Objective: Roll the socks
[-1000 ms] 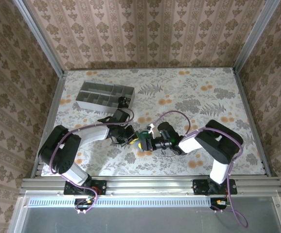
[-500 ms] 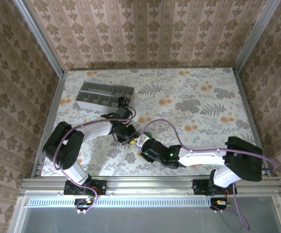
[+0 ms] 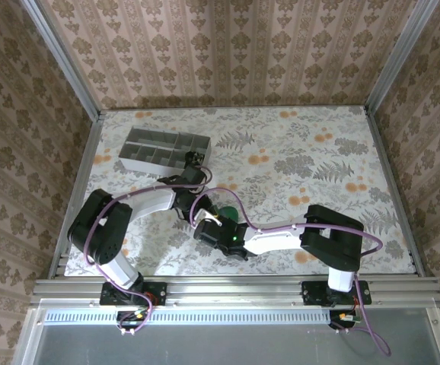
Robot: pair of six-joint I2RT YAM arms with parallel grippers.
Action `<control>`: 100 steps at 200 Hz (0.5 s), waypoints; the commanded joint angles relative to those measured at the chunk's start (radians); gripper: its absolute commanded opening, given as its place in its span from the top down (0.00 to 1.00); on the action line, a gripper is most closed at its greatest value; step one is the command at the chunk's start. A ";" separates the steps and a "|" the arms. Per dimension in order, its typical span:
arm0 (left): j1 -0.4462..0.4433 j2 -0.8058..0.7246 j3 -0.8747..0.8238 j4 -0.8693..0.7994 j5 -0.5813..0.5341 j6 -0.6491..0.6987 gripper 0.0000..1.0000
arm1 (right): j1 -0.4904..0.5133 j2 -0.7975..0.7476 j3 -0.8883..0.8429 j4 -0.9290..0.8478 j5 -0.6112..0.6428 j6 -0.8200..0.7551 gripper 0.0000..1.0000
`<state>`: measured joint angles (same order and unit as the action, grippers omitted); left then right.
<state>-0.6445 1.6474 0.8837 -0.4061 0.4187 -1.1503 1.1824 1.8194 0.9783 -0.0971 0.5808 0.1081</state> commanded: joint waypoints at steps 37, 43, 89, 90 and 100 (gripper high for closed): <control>0.054 -0.044 -0.052 -0.139 0.030 -0.021 0.73 | -0.060 0.040 -0.157 -0.115 -0.214 0.175 1.00; 0.063 -0.056 -0.051 -0.131 0.032 -0.029 0.68 | -0.067 0.041 -0.173 -0.107 -0.248 0.187 1.00; 0.116 -0.127 -0.023 -0.081 0.023 -0.063 0.52 | -0.124 0.042 -0.283 -0.012 -0.476 0.261 1.00; 0.117 -0.128 -0.023 -0.080 0.022 -0.063 0.51 | -0.125 0.042 -0.286 -0.010 -0.481 0.263 1.00; 0.119 -0.134 -0.020 -0.069 0.022 -0.070 0.51 | -0.139 0.040 -0.307 0.014 -0.518 0.276 1.00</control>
<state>-0.5396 1.5433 0.8574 -0.4458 0.4541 -1.1931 1.0809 1.7420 0.8131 0.1280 0.3145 0.2893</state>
